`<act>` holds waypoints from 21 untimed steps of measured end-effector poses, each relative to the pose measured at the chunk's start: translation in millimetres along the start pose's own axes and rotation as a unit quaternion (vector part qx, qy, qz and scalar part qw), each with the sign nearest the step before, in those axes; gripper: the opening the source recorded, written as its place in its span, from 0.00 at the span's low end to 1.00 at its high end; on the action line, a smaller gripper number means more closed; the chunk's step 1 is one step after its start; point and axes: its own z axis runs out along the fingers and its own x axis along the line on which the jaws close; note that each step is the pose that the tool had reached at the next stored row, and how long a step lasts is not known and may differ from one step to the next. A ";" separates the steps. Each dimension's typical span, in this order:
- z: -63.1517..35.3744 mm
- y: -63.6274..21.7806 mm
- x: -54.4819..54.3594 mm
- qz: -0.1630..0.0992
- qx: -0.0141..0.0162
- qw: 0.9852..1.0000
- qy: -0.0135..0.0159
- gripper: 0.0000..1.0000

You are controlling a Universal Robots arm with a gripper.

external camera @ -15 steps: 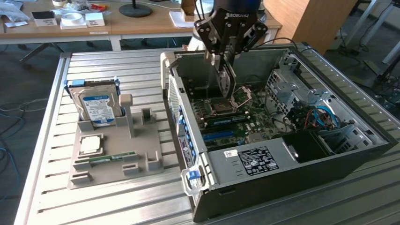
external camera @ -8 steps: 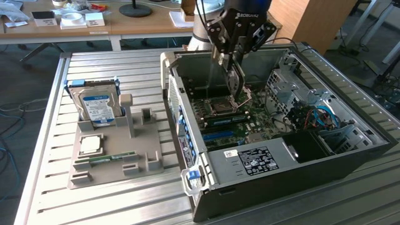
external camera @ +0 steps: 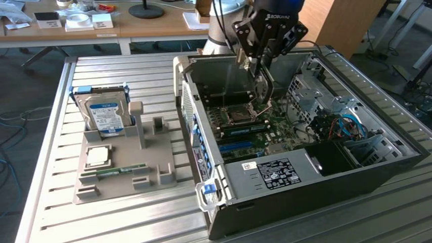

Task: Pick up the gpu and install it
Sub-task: 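Pick up the gpu and move the gpu toward the slot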

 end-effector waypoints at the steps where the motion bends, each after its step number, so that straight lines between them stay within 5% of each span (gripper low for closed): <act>1: 0.0 0.1 -2.3 0.000 0.000 1.000 0.000 0.27; 21: 0.3 0.6 -10.3 0.000 0.000 1.000 0.000 0.27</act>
